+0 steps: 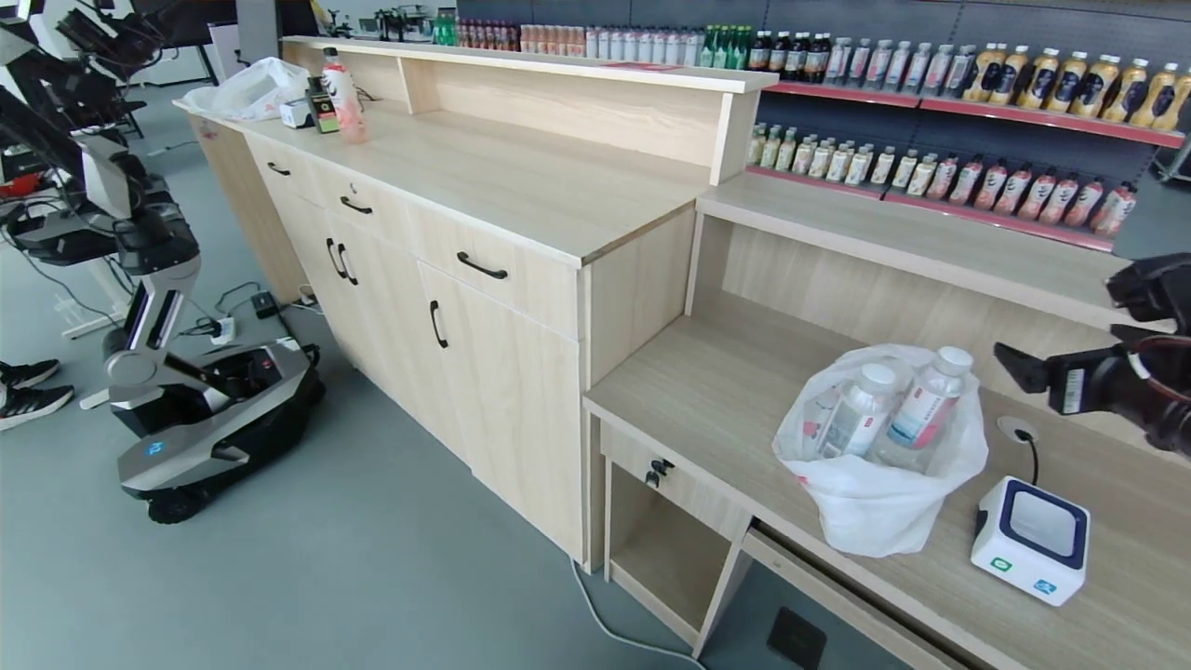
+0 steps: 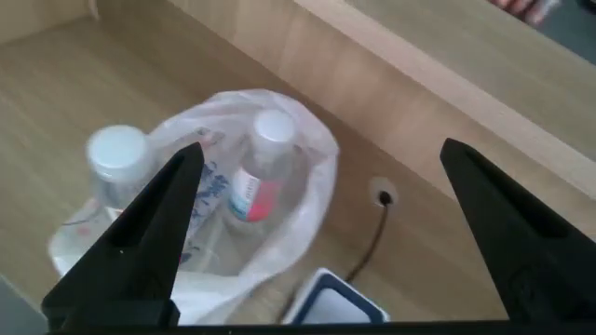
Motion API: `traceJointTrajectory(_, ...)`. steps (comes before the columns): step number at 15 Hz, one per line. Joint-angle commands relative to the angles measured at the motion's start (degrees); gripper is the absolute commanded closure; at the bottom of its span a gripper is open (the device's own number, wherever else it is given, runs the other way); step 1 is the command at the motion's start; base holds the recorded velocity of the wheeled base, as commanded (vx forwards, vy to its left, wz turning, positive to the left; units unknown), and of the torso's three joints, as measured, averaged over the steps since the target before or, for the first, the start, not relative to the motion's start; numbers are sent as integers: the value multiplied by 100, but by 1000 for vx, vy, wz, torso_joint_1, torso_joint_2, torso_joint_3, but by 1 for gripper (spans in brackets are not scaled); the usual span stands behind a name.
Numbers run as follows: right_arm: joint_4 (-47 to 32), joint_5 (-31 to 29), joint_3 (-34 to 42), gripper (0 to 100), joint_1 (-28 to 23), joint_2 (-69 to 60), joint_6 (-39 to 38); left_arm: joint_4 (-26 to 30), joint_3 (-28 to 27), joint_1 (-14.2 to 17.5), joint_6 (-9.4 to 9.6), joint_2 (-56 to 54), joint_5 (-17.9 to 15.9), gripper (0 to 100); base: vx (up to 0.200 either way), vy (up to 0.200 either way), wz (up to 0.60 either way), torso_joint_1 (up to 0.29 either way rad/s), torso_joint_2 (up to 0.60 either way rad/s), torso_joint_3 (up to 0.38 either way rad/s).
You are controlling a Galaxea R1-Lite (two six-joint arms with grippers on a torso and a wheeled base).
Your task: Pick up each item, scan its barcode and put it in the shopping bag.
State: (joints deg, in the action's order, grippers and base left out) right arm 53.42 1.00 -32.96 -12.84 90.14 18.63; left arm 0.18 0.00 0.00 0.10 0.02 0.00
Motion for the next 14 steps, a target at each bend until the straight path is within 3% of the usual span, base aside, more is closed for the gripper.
traceJointTrajectory(1, -798, -91, -351, 0, -1529, -726, 238, -1, 0, 0, -1, -2, 0, 0, 0, 0, -600, 2, 2, 2)
traceJointTrajectory(4, -2081, -1119, -1336, 0, -2751, -172, 282, -1, 0, 0, -1, -2, 0, 0, 0, 0, -600, 2, 9, 7)
traceJointTrajectory(7, -2187, -1278, -1784, 0, -3287, 637, 343, -1, 0, 0, -1, -2, 0, 0, 0, 0, -400, 2, 0, 0)
traceJointTrajectory(8, -2187, -865, -1810, 0, -3673, 1076, 519, -1, 0, 0, -1, -2, 0, 0, 0, 0, 0, 0, 0, 0)
traceJointTrajectory(10, -2222, -30, -1757, 0, -4289, 1577, 1758, -1, 0, 0, 8, -2, 0, 0, 0, 0, 0, 0, 0, 0)
traceJointTrajectory(11, -2222, 85, -1722, 0, -4446, 1709, 2330, -1, 0, 0, 8, -2, 0, 0, 0, 0, 0, 0, 0, 0)
traceJointTrajectory(14, -2204, 296, -1634, 0, -4446, 1920, 2822, -1, 0, 0, 8, -2, 0, 0, 0, 0, 0, 0, 0, 0)
